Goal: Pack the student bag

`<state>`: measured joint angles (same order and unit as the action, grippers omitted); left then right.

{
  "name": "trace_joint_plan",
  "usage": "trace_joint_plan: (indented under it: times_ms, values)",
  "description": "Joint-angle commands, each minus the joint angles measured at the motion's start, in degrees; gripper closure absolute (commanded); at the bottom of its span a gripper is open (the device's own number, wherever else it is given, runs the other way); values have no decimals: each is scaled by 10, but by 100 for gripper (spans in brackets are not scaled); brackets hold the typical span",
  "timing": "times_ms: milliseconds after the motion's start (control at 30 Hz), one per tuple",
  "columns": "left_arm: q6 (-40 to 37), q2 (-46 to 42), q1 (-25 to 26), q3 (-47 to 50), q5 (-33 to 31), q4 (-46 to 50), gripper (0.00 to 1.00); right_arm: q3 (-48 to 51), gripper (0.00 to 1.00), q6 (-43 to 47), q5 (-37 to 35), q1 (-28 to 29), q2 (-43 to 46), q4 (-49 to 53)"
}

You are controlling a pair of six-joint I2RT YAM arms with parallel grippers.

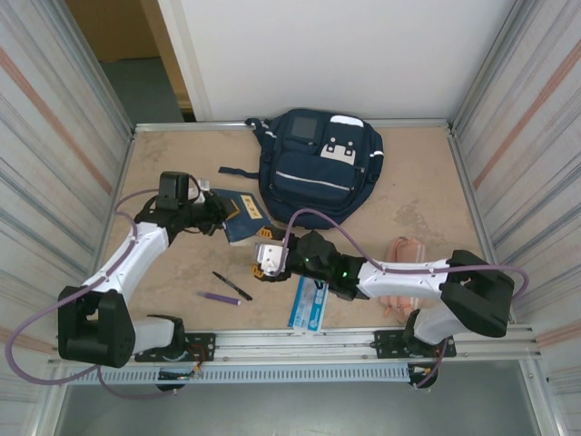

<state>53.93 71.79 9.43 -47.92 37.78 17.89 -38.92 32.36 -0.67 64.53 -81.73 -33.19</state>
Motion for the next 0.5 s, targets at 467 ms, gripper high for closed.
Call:
trace_joint_plan:
  times_ms: [467]
  values:
    - [34,-6,11,29,16,-36,100,-28,33,32,-149,11,-137,-124]
